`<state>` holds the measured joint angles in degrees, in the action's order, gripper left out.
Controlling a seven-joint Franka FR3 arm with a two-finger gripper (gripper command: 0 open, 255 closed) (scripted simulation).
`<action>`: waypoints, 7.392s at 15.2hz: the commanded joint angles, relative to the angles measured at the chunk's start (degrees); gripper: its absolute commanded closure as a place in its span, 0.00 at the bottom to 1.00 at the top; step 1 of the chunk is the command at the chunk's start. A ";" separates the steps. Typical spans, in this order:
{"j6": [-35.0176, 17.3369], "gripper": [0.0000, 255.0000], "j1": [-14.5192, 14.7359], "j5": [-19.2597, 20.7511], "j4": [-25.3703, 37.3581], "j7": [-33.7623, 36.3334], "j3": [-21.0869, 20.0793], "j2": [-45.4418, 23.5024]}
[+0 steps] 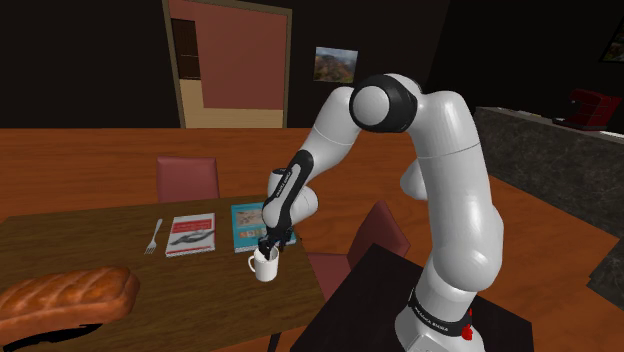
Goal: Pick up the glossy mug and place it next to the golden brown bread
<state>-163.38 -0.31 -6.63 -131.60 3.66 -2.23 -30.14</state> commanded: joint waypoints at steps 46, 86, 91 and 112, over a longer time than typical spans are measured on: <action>25.28 1.00 0.67 2.21 -0.91 2.82 1.25 26.22; 52.90 1.00 18.15 8.75 87.09 25.32 -2.56 -33.30; 50.51 1.00 18.16 8.79 86.51 25.26 -2.51 -35.11; 46.55 1.00 18.64 8.92 95.25 24.89 -2.25 -47.80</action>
<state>-116.97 18.30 2.29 -36.98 28.56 -4.48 -77.51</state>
